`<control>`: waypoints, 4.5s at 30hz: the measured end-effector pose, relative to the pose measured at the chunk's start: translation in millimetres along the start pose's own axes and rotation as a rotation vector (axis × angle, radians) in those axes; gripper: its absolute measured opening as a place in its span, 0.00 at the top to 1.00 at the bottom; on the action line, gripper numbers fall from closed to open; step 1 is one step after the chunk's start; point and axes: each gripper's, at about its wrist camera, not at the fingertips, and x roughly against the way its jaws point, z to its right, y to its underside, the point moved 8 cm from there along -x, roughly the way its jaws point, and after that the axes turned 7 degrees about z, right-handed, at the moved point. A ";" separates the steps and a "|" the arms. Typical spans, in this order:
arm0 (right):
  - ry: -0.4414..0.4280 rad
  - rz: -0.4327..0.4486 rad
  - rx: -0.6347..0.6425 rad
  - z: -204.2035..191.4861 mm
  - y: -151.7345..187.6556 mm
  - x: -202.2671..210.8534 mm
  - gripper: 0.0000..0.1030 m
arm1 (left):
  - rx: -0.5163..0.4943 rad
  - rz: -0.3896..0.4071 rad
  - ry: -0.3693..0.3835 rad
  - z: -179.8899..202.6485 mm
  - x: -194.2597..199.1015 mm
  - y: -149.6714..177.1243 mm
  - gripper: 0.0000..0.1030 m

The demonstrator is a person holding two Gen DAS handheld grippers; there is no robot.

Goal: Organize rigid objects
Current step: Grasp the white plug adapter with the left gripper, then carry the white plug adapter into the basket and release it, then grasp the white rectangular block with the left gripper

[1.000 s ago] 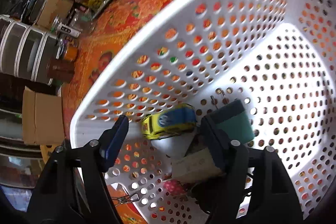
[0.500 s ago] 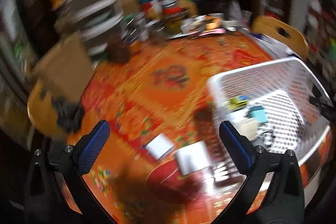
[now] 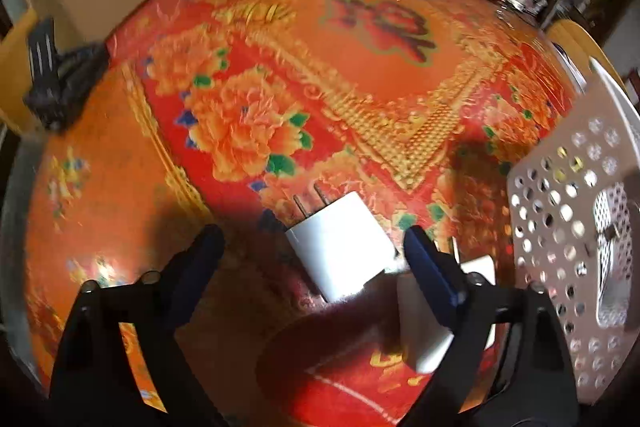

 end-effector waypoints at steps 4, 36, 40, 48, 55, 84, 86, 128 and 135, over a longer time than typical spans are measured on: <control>0.004 -0.002 0.004 -0.5 -0.4 -0.5 0.83 | 0.027 -0.002 -0.011 1.1 -9.8 4.3 0.18; -0.004 0.000 0.007 -0.8 -3.3 0.2 0.83 | -0.033 0.365 -0.189 -17.7 103.8 -15.7 0.47; -0.011 0.004 0.008 -2.4 -3.0 -0.3 0.83 | -0.065 0.441 -0.222 -8.5 145.1 -23.3 0.47; -0.018 0.005 0.014 -3.4 -2.0 -0.4 0.83 | -0.175 0.532 -0.144 59.9 208.7 -25.0 0.47; -0.019 0.006 0.014 -3.9 -1.9 -0.2 0.83 | -0.349 0.472 -0.089 148.3 208.0 -11.6 0.47; -0.048 0.017 0.005 -4.1 -3.0 -1.5 0.82 | -0.580 0.122 -0.119 258.2 78.5 41.8 0.47; -0.043 0.016 0.007 -3.5 -3.1 -1.4 0.82 | -0.560 0.093 -0.105 256.1 71.9 39.9 0.47; -0.007 -0.002 0.016 -1.6 -2.1 -1.4 0.82 | -0.229 0.132 0.063 68.1 15.8 45.5 0.00; -0.007 -0.003 0.017 -1.8 -2.1 -1.4 0.82 | -0.278 0.130 -0.009 67.9 3.6 49.6 0.00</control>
